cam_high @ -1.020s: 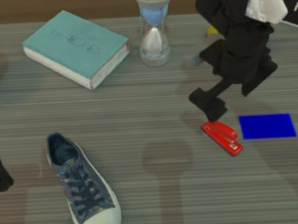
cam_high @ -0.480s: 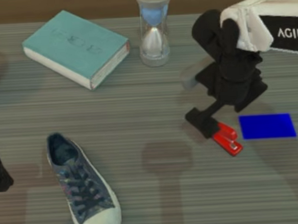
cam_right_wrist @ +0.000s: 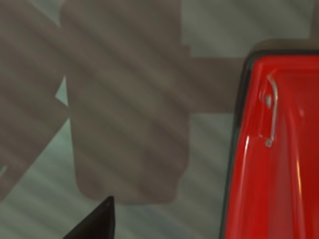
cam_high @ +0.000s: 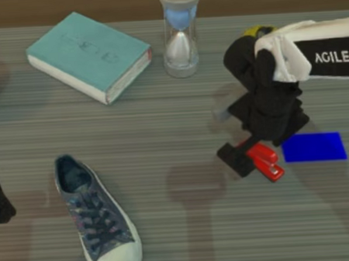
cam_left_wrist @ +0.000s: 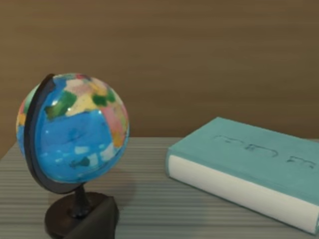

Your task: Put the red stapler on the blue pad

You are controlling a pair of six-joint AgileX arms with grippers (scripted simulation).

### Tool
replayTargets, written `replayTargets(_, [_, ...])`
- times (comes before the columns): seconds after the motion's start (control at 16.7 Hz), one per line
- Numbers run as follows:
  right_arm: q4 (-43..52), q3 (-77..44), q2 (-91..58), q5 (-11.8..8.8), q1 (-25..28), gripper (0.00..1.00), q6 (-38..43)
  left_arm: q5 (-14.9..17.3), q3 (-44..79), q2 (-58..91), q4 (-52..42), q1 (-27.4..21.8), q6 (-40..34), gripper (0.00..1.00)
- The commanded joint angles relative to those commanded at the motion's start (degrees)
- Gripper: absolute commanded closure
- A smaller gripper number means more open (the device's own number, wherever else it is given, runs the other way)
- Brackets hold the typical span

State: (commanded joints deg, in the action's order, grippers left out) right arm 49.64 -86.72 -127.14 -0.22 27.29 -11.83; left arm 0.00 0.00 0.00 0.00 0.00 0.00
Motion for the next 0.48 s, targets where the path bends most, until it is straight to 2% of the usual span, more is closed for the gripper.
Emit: replayTargets(0.48, [0.0,0.0,0.0,0.0,0.0,0.60,0.0,0.0,0.0,0.0,0.0,0.0,0.0,0.00])
